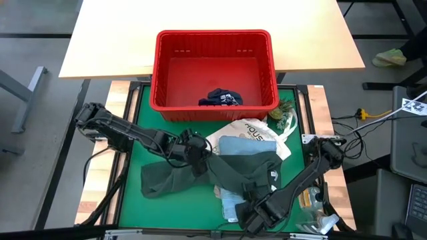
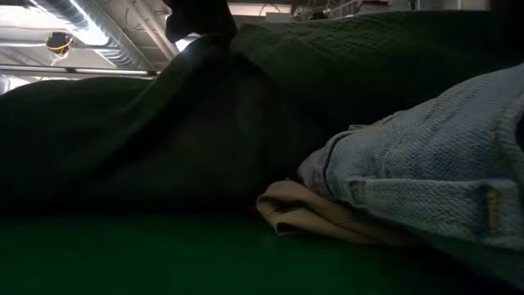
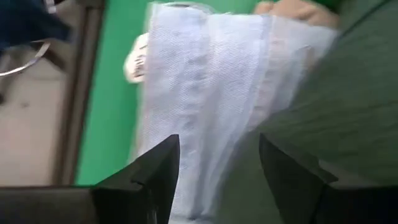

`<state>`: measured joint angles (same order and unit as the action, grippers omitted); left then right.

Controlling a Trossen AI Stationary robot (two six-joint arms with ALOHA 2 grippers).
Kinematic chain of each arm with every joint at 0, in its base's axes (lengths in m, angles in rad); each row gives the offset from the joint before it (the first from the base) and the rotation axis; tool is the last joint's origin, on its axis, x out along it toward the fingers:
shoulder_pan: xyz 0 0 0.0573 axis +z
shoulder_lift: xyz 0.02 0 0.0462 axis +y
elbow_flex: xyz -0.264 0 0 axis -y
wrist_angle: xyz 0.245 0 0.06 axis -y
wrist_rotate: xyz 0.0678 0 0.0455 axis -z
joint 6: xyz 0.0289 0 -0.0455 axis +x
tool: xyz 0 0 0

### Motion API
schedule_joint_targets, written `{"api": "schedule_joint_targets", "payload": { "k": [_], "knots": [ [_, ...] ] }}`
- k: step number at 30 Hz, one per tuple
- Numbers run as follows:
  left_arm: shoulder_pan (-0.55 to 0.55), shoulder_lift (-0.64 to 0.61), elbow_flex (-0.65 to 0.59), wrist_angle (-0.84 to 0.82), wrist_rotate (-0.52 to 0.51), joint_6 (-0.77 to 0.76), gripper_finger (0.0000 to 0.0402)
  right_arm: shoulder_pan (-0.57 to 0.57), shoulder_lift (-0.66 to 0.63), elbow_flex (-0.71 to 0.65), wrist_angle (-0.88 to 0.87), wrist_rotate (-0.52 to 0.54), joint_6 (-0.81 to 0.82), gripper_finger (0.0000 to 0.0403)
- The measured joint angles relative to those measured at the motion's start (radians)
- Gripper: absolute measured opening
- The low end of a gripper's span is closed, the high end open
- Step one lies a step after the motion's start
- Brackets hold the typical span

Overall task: Fold Laundry from Bin
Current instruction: Fold the green polo shirt

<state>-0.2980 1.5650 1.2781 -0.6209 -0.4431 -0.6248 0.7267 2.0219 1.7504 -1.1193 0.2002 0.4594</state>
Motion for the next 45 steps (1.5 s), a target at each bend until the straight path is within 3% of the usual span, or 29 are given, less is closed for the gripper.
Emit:
{"api": "schedule_joint_targets", "payload": {
  "k": [4, 17, 25, 45],
  "knots": [
    [0.000, 0.000, 0.000, 0.000, 0.000, 0.000, 0.0000, -0.010, 0.022, 0.000, -0.029, 0.071, -0.001, 0.0222],
    [0.000, 0.000, 0.000, 0.000, 0.000, 0.000, 0.0000, -0.001, 0.037, 0.000, -0.110, 0.111, -0.001, 0.0222],
    [0.000, 0.000, 0.000, 0.000, 0.009, 0.000, 0.0000, -0.023, 0.042, -0.063, -0.104, 0.114, 0.009, 0.0222],
    [0.000, 0.001, 0.000, 0.000, 0.044, -0.001, 0.0000, -0.069, 0.042, -0.065, -0.101, 0.120, 0.112, 0.0222]
  ]
}}
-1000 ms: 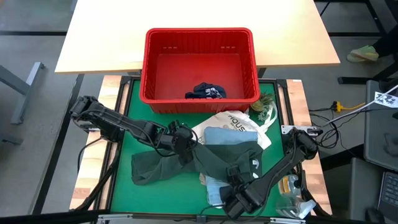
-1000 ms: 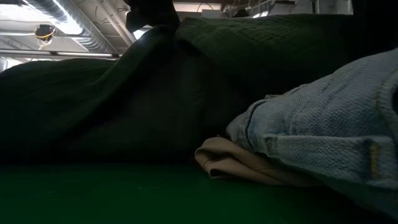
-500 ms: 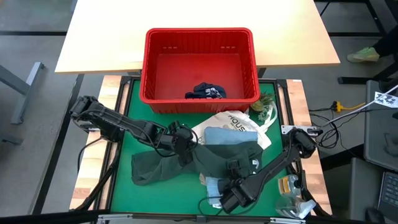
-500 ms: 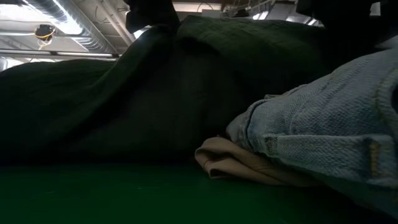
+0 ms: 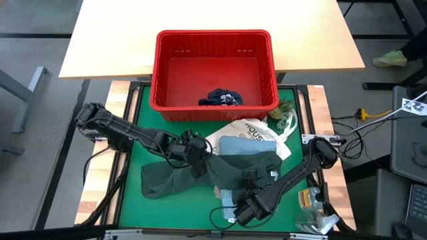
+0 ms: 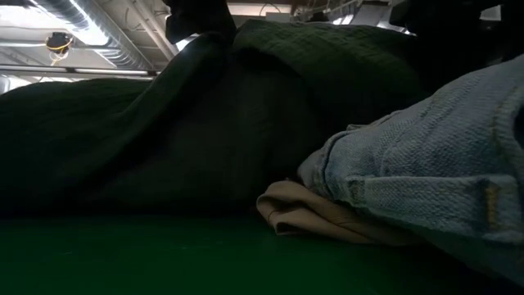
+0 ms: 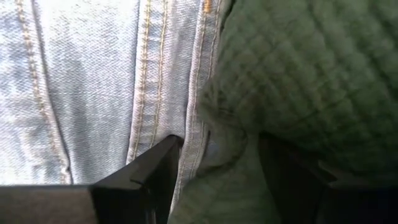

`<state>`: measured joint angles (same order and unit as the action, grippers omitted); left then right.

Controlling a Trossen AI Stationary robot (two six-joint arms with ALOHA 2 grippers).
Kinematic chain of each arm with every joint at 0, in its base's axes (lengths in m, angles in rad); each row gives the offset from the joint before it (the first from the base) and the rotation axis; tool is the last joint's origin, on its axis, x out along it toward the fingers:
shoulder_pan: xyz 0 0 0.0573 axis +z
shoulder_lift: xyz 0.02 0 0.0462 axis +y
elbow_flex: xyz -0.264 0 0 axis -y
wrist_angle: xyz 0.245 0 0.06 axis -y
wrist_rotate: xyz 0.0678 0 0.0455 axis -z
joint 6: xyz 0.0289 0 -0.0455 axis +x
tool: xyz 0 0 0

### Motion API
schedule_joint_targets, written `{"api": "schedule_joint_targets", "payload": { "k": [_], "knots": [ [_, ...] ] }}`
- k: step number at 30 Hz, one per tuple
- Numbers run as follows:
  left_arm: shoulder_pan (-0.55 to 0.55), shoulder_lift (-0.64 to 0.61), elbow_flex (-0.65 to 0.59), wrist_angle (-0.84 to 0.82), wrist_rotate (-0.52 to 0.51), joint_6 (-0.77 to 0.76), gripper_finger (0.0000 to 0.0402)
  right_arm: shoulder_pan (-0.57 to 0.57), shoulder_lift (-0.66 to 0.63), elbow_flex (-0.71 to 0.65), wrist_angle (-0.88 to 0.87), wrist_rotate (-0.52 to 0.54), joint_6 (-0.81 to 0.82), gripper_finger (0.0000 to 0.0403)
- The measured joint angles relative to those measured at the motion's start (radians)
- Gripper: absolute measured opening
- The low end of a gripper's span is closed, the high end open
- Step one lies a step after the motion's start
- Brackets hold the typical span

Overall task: Fold Laundry from Bin
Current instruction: Fold the green polo shirt

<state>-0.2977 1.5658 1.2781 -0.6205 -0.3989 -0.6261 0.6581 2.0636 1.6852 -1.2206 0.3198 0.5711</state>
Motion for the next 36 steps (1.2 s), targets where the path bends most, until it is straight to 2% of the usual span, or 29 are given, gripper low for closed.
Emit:
{"api": "schedule_joint_targets", "payload": {
  "k": [6, 17, 23, 28, 36],
  "knots": [
    [0.000, 0.000, 0.000, 0.000, 0.000, -0.001, 0.0000, -0.018, 0.000, 0.000, -0.001, -0.035, 0.000, 0.0218],
    [0.000, 0.000, 0.000, 0.000, 0.010, -0.001, 0.0000, -0.079, -0.002, 0.001, -0.012, -0.146, -0.003, 0.0134],
    [0.000, 0.000, 0.000, 0.000, 0.029, -0.001, 0.0000, -0.092, -0.002, 0.001, -0.011, -0.193, -0.003, 0.0111],
    [0.000, 0.000, 0.000, 0.000, 0.042, 0.000, 0.0000, -0.090, -0.002, 0.001, -0.007, -0.210, -0.002, 0.0125],
    [0.000, 0.000, 0.000, 0.000, 0.042, 0.000, 0.0000, -0.090, -0.002, 0.001, -0.006, -0.324, 0.000, 0.0204]
  ]
}}
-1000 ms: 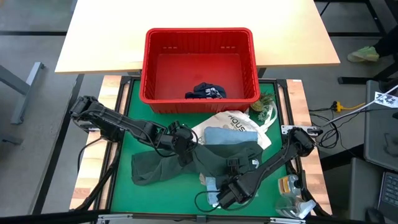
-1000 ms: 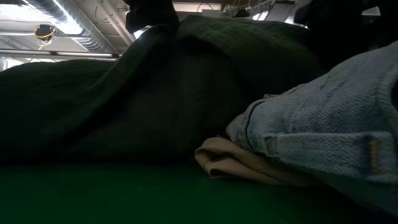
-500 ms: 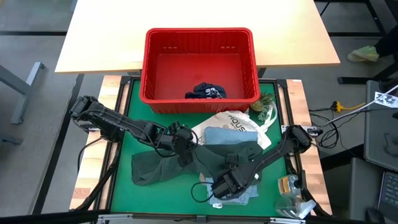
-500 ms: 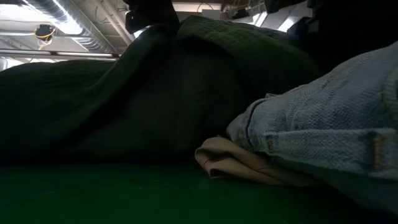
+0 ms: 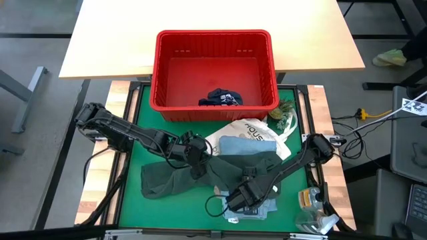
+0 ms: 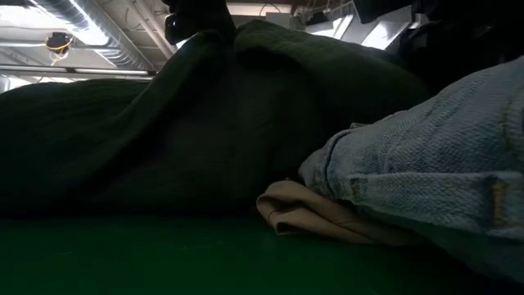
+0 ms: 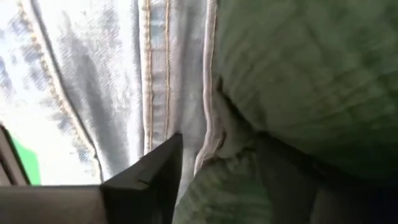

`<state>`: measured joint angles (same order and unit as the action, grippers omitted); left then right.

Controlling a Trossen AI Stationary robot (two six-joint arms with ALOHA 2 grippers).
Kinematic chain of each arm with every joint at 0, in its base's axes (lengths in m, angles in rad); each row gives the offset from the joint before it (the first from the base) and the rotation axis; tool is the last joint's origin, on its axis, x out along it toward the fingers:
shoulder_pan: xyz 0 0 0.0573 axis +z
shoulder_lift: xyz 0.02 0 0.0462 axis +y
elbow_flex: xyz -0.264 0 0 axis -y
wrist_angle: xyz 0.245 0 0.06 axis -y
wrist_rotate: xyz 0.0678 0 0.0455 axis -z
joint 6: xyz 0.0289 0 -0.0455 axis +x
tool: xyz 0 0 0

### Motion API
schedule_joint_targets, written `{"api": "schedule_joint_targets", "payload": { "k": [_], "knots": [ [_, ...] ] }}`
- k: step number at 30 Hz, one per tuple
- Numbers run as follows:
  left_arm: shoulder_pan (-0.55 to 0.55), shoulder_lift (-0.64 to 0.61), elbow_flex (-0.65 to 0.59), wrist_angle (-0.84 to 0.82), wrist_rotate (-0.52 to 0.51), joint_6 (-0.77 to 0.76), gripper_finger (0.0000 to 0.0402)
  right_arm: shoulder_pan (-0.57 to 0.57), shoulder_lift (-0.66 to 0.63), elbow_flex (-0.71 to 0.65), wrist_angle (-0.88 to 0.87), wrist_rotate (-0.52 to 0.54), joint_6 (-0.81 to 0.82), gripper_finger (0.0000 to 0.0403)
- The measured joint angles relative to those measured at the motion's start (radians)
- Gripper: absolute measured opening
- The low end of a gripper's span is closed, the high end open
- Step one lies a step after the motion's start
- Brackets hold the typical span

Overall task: Fold Laundry from Bin
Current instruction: Fold the green polo shirt

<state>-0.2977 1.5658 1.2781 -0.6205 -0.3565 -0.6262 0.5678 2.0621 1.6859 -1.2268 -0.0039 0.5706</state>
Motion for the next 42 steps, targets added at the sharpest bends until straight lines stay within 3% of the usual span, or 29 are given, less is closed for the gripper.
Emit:
{"api": "schedule_joint_targets", "payload": {
  "k": [7, 15, 25, 35, 42],
  "knots": [
    [0.000, 0.000, 0.000, 0.000, 0.000, 0.000, 0.0000, -0.014, 0.000, 0.000, -0.046, -0.017, -0.003, 0.0226],
    [0.000, 0.000, 0.000, 0.000, 0.002, 0.000, 0.0000, -0.052, 0.000, 0.024, -0.090, -0.011, -0.006, 0.0207],
    [0.000, 0.000, 0.000, 0.000, 0.004, 0.000, 0.0000, -0.058, 0.000, 0.031, -0.085, 0.072, -0.021, 0.0171],
    [0.000, 0.000, 0.000, 0.000, 0.004, 0.000, 0.0000, -0.058, 0.000, 0.031, -0.091, -0.094, -0.098, 0.0161],
    [0.000, 0.000, 0.000, 0.000, 0.004, 0.000, 0.0000, -0.058, 0.000, 0.031, -0.189, -0.124, -0.108, 0.0161]
  ]
}}
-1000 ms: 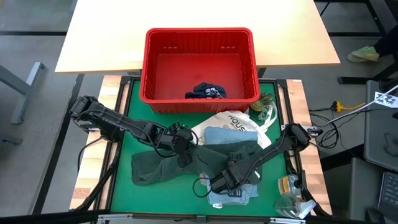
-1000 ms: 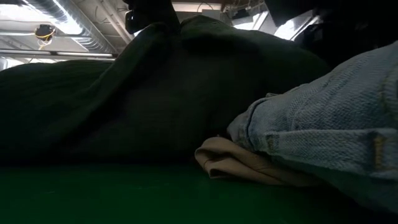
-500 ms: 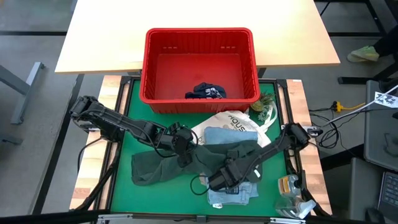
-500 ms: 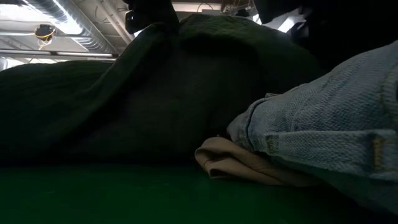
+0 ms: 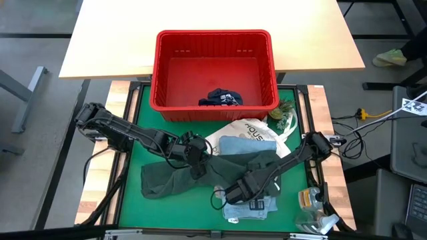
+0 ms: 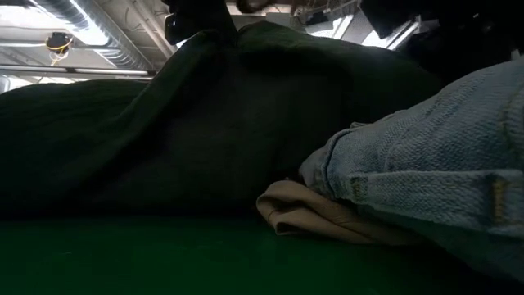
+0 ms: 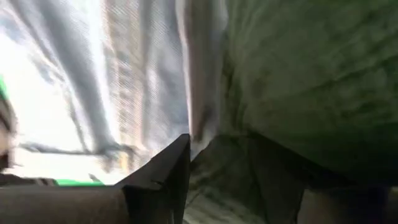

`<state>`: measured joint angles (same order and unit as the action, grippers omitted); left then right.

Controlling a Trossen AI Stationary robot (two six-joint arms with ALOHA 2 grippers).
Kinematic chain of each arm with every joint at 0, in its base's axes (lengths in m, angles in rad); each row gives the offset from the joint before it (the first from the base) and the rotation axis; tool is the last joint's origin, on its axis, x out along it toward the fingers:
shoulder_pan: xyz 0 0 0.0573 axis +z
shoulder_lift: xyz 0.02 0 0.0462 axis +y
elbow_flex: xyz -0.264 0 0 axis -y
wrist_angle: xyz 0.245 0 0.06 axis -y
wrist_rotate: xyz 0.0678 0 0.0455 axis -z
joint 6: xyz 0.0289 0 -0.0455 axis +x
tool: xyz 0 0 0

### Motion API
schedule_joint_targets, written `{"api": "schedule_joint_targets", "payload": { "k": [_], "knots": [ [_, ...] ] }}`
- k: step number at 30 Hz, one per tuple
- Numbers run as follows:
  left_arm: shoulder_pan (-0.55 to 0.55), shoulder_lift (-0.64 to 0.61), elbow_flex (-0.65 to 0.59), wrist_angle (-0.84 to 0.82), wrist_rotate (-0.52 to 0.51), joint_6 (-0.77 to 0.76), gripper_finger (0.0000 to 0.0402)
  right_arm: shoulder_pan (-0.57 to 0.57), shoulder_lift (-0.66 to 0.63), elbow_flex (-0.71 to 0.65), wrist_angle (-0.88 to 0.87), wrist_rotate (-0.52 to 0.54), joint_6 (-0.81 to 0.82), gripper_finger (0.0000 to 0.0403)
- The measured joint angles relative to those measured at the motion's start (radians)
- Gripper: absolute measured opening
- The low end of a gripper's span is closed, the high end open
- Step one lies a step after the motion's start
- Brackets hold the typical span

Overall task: Fold Laundry from Bin
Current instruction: Fold the green polo shirt

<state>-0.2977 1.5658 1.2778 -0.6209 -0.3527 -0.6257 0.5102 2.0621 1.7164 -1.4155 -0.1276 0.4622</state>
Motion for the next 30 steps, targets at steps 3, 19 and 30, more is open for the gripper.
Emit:
{"api": "schedule_joint_targets", "payload": {
  "k": [3, 19, 30],
  "knots": [
    [0.000, 0.000, 0.000, 0.000, 0.000, 0.000, 0.0000, 0.000, 0.000, 0.000, -0.024, 0.052, 0.000, 0.0161],
    [0.000, 0.000, 0.000, 0.000, 0.010, 0.001, 0.0000, 0.000, 0.000, -0.001, 0.118, 0.194, 0.003, 0.0147],
    [0.000, 0.000, 0.000, 0.000, 0.064, 0.100, 0.0020, 0.001, -0.001, -0.001, 0.148, 0.147, 0.007, 0.0015]
  ]
}}
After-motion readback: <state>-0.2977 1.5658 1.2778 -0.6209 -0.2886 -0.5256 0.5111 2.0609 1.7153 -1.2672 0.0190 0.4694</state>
